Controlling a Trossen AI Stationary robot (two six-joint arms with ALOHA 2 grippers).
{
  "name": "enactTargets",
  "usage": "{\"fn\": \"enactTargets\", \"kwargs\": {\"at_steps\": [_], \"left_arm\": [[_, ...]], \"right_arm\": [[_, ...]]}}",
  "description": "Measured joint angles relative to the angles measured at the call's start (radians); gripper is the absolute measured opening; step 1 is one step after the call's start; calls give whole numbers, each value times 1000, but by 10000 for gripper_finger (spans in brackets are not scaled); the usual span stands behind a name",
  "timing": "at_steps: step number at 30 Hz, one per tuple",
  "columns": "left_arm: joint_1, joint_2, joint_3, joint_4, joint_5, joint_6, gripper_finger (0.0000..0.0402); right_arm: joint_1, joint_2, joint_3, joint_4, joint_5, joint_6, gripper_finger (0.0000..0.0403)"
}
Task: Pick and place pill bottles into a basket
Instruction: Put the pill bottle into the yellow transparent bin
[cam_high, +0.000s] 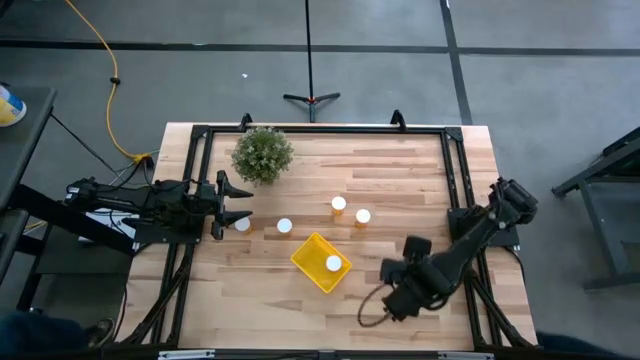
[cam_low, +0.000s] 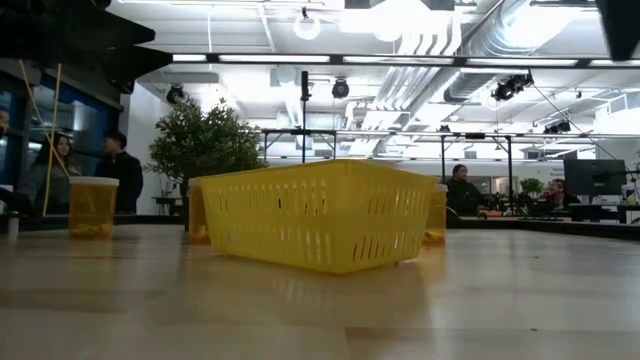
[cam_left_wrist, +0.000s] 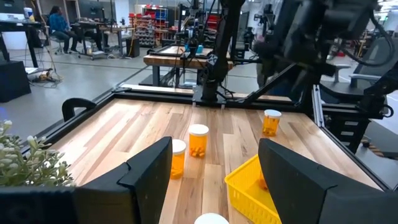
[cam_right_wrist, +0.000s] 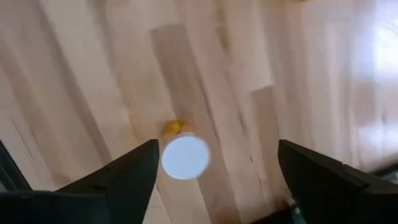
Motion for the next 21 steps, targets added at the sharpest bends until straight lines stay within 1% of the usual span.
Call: {"fn": "enactTargets", "kwargs": {"at_steps": [4,9,15,18,21], "left_arm": [[0,0,0,0,0,-2,276],[0,0,0,-1,-1,-27,276],[0,0,0,-15,-4,-30,276],[0,0,0,-17,-26,-30,276],[0,0,0,-17,-52,-30,276]], "right_arm": [[45,-19,-86,111,-4,-19,322],[86,-63,-198,205,49,-19,323],[85,-149,-374,342,-7,17,324],[86,-192,-432,408,-13,25,323],[86,-209,-479,463,-22,25,324]]}}
